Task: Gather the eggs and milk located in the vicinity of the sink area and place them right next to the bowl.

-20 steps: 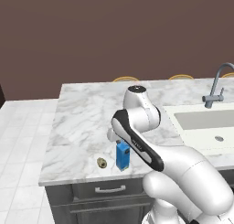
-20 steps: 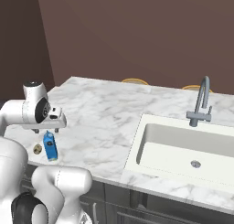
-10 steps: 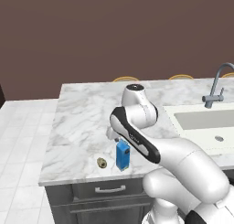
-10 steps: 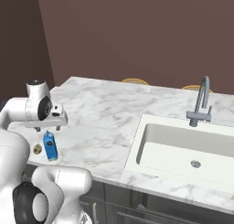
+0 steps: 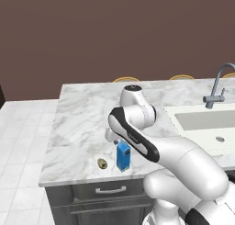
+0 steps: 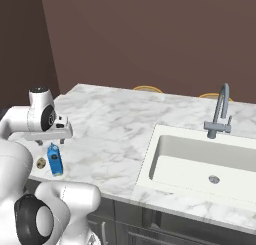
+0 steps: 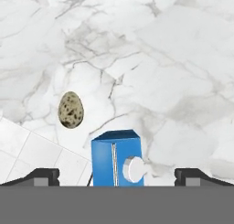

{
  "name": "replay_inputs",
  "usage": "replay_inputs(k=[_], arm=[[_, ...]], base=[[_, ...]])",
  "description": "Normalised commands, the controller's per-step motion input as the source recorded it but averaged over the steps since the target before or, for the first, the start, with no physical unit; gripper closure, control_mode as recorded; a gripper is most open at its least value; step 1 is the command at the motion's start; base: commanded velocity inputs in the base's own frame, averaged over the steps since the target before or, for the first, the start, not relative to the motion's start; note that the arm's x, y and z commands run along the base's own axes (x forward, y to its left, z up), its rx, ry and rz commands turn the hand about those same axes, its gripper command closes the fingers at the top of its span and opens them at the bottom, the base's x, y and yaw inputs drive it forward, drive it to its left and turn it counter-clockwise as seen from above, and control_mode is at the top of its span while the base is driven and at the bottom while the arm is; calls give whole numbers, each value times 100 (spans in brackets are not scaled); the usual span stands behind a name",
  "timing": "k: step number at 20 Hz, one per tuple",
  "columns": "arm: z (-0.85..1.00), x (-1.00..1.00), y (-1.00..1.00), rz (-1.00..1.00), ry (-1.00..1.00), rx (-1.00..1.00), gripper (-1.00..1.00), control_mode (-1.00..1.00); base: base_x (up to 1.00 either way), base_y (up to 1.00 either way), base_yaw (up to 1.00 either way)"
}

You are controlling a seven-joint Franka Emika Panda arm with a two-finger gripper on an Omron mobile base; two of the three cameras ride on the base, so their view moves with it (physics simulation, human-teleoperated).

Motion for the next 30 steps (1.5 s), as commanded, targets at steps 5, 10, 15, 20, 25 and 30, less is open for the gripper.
replay_inputs(k=[5,10,15,20,25,30], arm=[[-2,-2,0,0,0,0,-100,-100],[-3,-16,0,0,0,0,-100,-100],[-5,-11,0,0,0,0,-100,-100],[-9,1,0,0,0,0,-100,-100],[-15,3,0,0,0,0,-100,-100],[-17,0,0,0,0,0,-100,-100]], base=[[0,0,0],[0,0,0],[0,0,0],[0,0,0],[0,0,0],[0,0,0]])
